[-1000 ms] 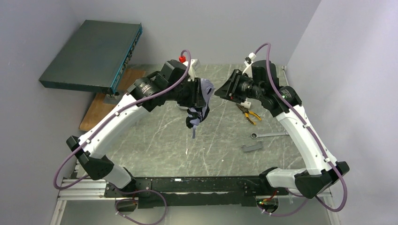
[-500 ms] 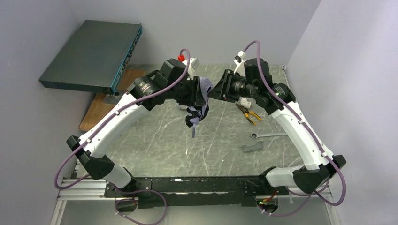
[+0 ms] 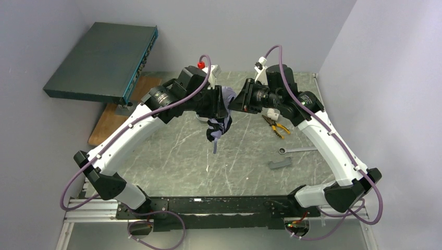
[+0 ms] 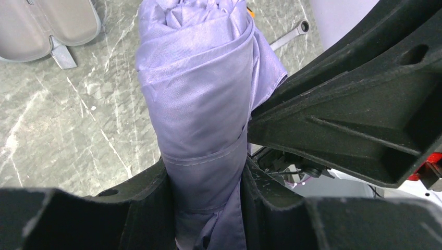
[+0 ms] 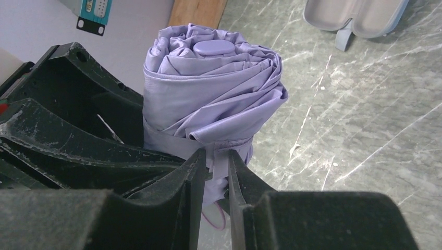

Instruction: Open the umbrella

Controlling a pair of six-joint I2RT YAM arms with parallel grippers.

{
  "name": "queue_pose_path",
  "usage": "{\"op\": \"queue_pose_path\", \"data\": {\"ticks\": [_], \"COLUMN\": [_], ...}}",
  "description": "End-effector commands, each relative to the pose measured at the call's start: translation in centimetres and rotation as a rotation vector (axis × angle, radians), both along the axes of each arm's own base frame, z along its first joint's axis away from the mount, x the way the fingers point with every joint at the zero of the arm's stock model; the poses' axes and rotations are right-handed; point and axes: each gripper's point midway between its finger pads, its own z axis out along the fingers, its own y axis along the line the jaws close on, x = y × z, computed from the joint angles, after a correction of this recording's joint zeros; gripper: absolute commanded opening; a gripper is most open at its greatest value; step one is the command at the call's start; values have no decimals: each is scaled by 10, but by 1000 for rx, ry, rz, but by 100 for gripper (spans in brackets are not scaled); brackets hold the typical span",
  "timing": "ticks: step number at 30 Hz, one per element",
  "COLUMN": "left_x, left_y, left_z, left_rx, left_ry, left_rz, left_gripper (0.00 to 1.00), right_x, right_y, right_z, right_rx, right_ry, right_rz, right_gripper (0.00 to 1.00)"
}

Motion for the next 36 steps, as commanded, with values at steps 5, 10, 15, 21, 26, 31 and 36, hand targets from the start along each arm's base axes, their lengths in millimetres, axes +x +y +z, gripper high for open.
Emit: {"op": "queue_pose_path", "data": {"ticks": [5, 10, 15, 21, 26, 31, 36], "left_x": [-3, -2, -4, -7, -9, -9, -10], "left_y": [4, 8, 5, 2, -1, -4, -4], "left_z": [63, 66, 68, 69, 70, 75, 82], "left_rx": [-178, -198, -219, -236, -249, -267, -287], "left_ry": [-106, -105, -104, -106, -104, -114, -129], "left_rz": [16, 30, 10, -13, -27, -40, -46], "left_gripper": [0, 0, 0, 0, 0, 0, 0], "right_x": [1, 0, 0, 0, -2, -3, 0], "right_y": [-5, -11, -8, -2, 4, 7, 5], "right_z": [20, 16, 13, 27, 44, 48, 38], "right_rx": [33, 11, 7, 62, 119, 142, 112], "right_ry": [-74, -63, -54, -103, -159, -177, -157], "right_rz": [-33, -56, -39, -16, 17, 37, 18], "right_gripper": [22, 23, 25, 33, 36, 36, 28]}}
